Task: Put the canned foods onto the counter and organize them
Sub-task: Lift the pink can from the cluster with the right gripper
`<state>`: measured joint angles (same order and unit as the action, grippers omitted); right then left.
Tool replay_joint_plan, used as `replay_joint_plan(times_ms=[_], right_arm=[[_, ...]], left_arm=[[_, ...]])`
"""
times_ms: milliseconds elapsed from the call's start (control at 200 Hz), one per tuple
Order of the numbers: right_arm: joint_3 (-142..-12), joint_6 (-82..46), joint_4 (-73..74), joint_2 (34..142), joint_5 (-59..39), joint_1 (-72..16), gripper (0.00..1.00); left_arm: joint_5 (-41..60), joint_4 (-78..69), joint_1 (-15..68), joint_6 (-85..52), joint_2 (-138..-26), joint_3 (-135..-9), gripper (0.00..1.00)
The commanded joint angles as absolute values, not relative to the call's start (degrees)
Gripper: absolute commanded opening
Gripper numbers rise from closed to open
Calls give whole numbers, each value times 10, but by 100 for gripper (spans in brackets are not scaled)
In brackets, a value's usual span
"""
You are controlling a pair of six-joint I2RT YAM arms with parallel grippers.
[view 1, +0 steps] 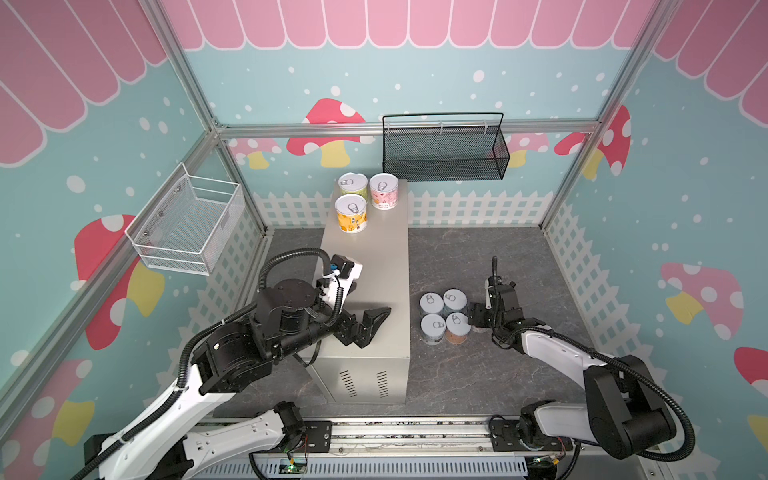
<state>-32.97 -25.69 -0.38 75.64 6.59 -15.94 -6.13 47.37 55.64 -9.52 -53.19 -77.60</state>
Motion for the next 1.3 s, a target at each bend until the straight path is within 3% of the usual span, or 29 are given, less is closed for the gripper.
replay_joint_plan(times_ms=[0,205,435,971,1296], right_arm=[[-331,-247,-24,755,73,-156,83],[-336,-247,-25,768,63,-156,83],[-359,-253,-44,798,55,-156,73],[-404,-225,-84,726,83,-164,60],[-504,-91,-122,640,-53,-164,58]], left_arm=[[-101,489,615,-69,-571,-810,100],[-142,516,686,-47,-661,-882,100],[-145,528,715,-37,-727,-943,100],[-145,522,724,-36,-740,-961,100],[-179,575,724,-41,-722,-977,100]])
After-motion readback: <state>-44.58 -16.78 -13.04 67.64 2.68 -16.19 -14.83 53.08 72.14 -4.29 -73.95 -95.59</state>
